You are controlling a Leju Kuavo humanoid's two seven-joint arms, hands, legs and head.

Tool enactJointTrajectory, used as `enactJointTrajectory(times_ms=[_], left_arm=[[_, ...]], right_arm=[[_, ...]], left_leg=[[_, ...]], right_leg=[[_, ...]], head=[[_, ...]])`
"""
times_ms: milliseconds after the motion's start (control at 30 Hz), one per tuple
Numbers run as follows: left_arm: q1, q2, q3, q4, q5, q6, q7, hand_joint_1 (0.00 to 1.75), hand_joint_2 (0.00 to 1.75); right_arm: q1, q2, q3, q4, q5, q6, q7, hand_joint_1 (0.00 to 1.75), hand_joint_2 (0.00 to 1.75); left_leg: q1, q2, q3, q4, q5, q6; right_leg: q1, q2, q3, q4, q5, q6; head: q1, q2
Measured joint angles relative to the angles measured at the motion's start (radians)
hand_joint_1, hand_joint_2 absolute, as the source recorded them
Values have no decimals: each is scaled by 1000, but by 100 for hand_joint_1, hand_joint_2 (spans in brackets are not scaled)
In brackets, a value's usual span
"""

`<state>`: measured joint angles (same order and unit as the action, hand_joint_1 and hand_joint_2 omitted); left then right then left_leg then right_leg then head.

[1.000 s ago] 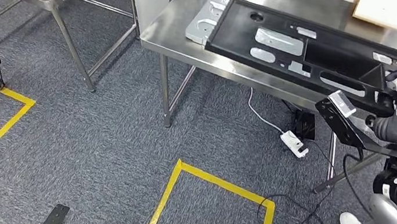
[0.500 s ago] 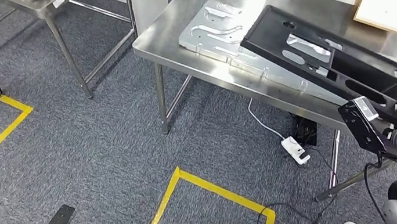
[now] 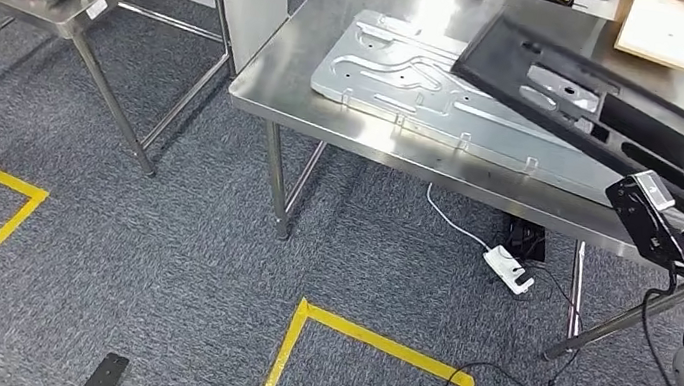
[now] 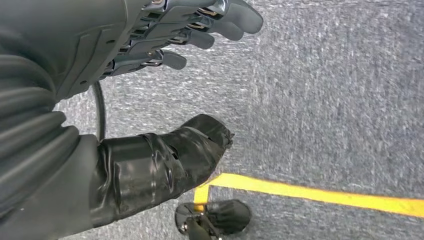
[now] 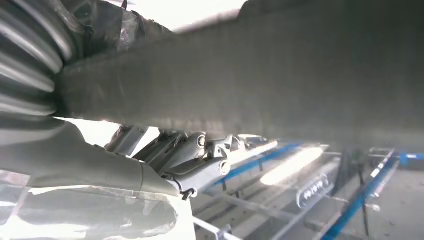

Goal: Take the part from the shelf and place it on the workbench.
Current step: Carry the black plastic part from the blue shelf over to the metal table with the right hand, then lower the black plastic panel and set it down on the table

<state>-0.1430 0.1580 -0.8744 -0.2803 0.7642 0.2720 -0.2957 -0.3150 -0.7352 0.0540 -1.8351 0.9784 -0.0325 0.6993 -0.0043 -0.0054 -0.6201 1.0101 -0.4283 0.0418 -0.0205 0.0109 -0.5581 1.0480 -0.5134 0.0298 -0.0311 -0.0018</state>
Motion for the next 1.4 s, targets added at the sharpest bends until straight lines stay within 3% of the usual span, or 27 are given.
enactJointTrajectory(times_ms=[67, 133, 167, 200, 267, 333, 500, 567, 633, 667, 700, 767, 833, 867, 967, 1033, 1133, 1167, 1200, 1233, 1300, 1333, 1400], left_arm=[[-1, -1, 0, 0, -2, 0, 0, 0, 175], [-1, -2, 0, 0, -4, -1, 0, 0, 175], [0, -2, 0, 0, -5, -1, 1, 0, 175], [2, -2, 0, 0, -7, -2, 1, 0, 175], [4, -4, 1, 0, -8, -2, 1, 0, 175], [2, -4, 1, 0, -8, -2, 1, 0, 175], [0, -4, 2, 0, -9, -2, 1, 0, 175], [-2, -4, 2, 0, -10, -2, 1, 0, 175], [-2, -5, 2, 0, -10, -2, 2, 0, 175], [0, -6, 2, 0, -10, -3, 2, 0, 175], [2, -6, 2, 0, -10, -3, 2, 0, 175], [4, -6, 2, 0, -10, -3, 3, 0, 175], [2, -5, 2, 0, -10, -4, 3, 0, 175], [2, -4, 2, 0, -11, -4, 3, 0, 175], [1, -4, 2, 0, -10, -3, 4, 0, 175], [3, -4, 2, 0, -10, -3, 4, 0, 175], [2, -4, 3, 0, -10, -3, 4, 0, 175], [3, -4, 3, 0, -10, -3, 5, 0, 175], [4, -4, 3, 0, -10, -3, 5, 0, 175], [6, -4, 3, 0, -10, -3, 5, 0, 175], [8, -5, 3, 0, -10, -3, 6, 0, 175], [7, -6, 3, 0, -10, -3, 6, 0, 175], [6, -6, 3, 0, -10, -3, 7, 0, 175]], right_arm=[[0, -1, -6, 4, -21, 7, -1, 175, 175], [5, -1, -11, 8, -58, 13, -2, 175, 175], [7, -1, -12, 12, -73, 14, -2, 175, 175], [9, -2, -12, 15, -81, 15, -2, 175, 175], [10, -2, -12, 20, -89, 15, -2, 175, 175], [8, -2, -13, 23, -95, 15, -2, 175, 175], [10, -4, -15, 28, -104, 27, 1, 175, 175], [7, -5, -15, 28, -104, 33, 1, 175, 175], [6, -5, -15, 29, -104, 37, 1, 175, 175], [6, -5, -15, 29, -104, 39, 1, 175, 175], [6, -5, -15, 29, -104, 40, 0, 175, 175], [6, -4, -15, 29, -104, 40, 0, 175, 175], [4, -3, -15, 29, -104, 40, 0, 175, 175], [3, -3, -15, 30, -104, 41, 0, 175, 175], [4, -2, -15, 30, -104, 46, 0, 175, 175], [4, -3, -15, 31, -103, 50, -1, 175, 175], [3, -2, -15, 33, -103, 52, -1, 175, 175], [5, -2, -15, 34, -103, 52, -1, 175, 175], [7, -2, -15, 35, -103, 53, -1, 175, 175], [9, -2, -15, 36, -103, 54, -1, 175, 175], [9, -1, -15, 37, -103, 55, -1, 175, 175], [9, -1, -15, 37, -104, 56, -2, 175, 175], [10, 0, -15, 38, -104, 56, -2, 175, 175]], left_leg=[[3, 1, 19, -14, -4, 7], [3, 0, 29, -14, -14, 12], [3, 0, 36, -13, -20, 12], [4, 0, 44, -11, -28, 11], [6, -2, 60, -2, -48, 4], [3, -4, 64, 13, -67, -7], [1, -2, 58, 39, -94, -29], [4, 0, 10, 131, -130, -40], [6, 0, -75, 261, -161, -46], [6, 0, -108, 298, -157, -45], [6, 0, -124, 298, -133, -42], [2, -1, -102, 197, -45, -27], [-5, -1, -55, 76, 11, -9], [-9, -1, -40, 43, 17, -4], [-9, 0, -22, 14, 9, 1], [-3, 0, -2, -9, 11, 6], [-2, 0, 17, -17, 2, 14], [-2, 0, 21, -15, -4, 15], [-2, -1, 25, -11, -11, 15], [-2, -2, 31, -7, -19, 14], [-3, -4, 43, 6, -38, 8], [-4, -5, 45, 14, -47, 3], [-7, -6, 44, 21, -57, -6]], right_leg=[[0, -3, -50, 93, -37, 6], [-1, -3, -131, 217, -69, 12], [-3, -3, -158, 248, -63, 15], [-5, -3, -167, 240, -36, 18], [-12, -5, -136, 133, 50, 24], [-12, -6, -96, 35, 92, 20], [-11, -2, -78, 9, 75, -15], [-13, -3, -66, 5, 69, -25], [-11, -4, -57, 5, 61, -30], [-10, -4, -52, 5, 56, -31], [-8, -3, -45, 5, 51, -31], [-4, -2, -28, 4, 40, -31], [0, -1, -15, 1, 29, -26], [0, 0, -12, -1, 26, -22], [-2, 0, -6, -11, 22, -6], [-1, -3, -16, 20, 3, 2], [-1, -4, -112, 190, -59, 7], [-1, -4, -144, 234, -64, 9], [-2, -5, -161, 244, -49, 11], [-3, -5, -157, 215, -15, 13], [-6, -6, -113, 95, 61, 14], [-5, -6, -91, 45, 80, 10], [-1, -5, -75, 13, 76, -1]], head=[[1, 0], [1, 0], [1, 0], [1, 0], [1, 0], [1, 0], [-2, 0], [-5, 0], [-7, 0], [-7, 0], [-7, 0], [-7, 0], [-5, 0], [-4, 0], [-2, 0], [1, 0], [4, 0], [4, 0], [5, 0], [5, 0], [5, 0], [4, 0], [3, 0]])
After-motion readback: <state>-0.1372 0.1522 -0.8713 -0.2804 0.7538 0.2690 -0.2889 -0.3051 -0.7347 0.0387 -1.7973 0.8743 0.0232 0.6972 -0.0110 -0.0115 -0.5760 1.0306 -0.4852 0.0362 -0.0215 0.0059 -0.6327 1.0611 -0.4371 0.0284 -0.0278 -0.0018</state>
